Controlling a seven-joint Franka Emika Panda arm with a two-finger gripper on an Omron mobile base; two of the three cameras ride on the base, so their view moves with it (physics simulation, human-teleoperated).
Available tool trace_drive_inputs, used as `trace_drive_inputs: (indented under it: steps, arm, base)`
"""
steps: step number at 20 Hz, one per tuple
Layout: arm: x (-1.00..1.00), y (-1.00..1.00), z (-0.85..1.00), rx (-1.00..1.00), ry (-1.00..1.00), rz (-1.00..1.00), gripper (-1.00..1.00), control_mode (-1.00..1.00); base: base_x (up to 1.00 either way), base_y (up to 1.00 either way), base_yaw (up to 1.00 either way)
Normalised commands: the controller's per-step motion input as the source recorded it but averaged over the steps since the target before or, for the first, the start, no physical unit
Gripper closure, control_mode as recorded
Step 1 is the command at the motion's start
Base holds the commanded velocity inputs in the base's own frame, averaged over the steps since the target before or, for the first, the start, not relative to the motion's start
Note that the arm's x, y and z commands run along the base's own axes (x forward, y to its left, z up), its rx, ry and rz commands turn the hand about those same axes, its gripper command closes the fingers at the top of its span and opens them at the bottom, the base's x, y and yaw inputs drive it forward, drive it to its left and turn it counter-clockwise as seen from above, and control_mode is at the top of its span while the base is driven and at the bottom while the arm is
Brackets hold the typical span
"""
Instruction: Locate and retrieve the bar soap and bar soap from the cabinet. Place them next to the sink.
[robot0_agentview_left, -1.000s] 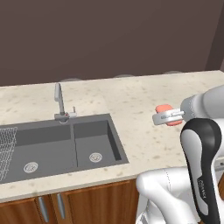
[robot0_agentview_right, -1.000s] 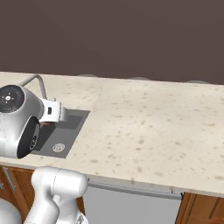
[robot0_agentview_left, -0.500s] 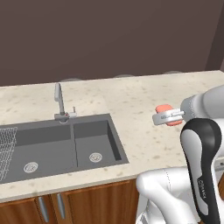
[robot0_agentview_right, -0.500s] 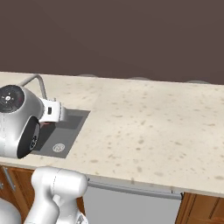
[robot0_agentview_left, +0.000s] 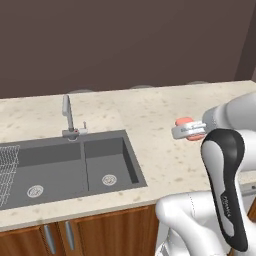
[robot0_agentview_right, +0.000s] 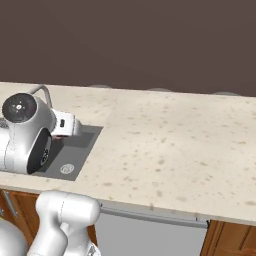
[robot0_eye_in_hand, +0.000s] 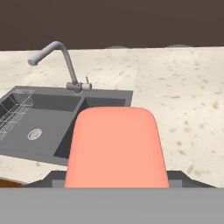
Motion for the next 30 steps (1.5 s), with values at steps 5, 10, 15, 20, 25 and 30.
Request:
trace_drive_inputs:
  steps: [5,10,15,20,25,30]
  arm:
    - [0.67,-0.15,-0.19,0.00,0.05,0.00,1.00,-1.00]
    - [0.73,-0.18,-0.22,0.00,0.06,0.01,1.00,-1.00]
    - [0.98,-0.17,-0.39,-0.01,0.11,0.01,1.00,-1.00]
    - [1.00,-0.24,-0.54,0.00,0.10,0.00,1.00,-1.00]
    - [0.88,0.00,-0.52,-0.02,0.03,-0.02,1.00,-1.00]
    - [0.84,0.25,-0.50,-0.15,0.04,-0.05,1.00,-1.00]
  base:
    - [0.00,0.00,0.00]
    - [0.00,0.00,0.00]
    - [0.00,0.00,0.00]
    - [0.00,0.00,0.00]
    - [0.00,0.00,0.00]
    - [0.00,0.00,0.00]
